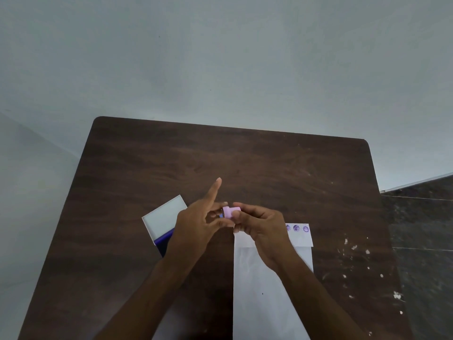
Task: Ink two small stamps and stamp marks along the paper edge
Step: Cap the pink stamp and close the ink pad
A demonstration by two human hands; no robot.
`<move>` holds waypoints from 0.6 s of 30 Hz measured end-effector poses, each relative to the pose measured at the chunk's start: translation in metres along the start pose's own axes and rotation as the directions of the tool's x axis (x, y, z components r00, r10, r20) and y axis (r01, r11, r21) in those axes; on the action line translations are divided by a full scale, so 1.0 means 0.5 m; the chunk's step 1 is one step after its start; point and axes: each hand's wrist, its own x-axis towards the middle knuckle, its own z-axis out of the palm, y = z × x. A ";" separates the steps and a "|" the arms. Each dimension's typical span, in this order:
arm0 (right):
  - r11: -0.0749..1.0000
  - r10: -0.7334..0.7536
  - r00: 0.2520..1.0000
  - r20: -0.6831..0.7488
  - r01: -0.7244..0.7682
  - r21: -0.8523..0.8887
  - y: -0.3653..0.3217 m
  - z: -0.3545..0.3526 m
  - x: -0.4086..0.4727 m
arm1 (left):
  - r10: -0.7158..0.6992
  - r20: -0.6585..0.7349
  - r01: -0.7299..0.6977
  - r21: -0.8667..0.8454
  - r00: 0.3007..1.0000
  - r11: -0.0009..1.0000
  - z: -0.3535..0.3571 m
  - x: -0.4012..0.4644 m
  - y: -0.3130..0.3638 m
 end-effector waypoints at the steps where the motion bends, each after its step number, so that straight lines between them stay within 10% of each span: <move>1: 0.998 0.028 1.000 0.004 -0.029 0.048 0.001 0.004 0.004 | 0.017 -0.038 -0.019 -0.035 0.999 0.999 0.003 -0.002 -0.004; 6: 0.974 0.143 0.988 -0.063 -0.130 0.183 0.003 0.026 0.037 | 0.032 -0.256 -0.104 -0.274 0.966 0.956 0.013 -0.011 -0.050; 10: 0.944 -0.060 0.984 -0.168 0.002 -0.329 0.015 0.046 0.093 | -0.064 -0.342 -0.068 -0.361 0.938 0.930 0.016 -0.017 -0.106; 18: 0.283 -0.322 0.927 0.191 0.287 -0.915 0.085 0.090 0.172 | -0.240 -0.461 0.012 -0.445 0.854 0.896 0.026 -0.053 -0.206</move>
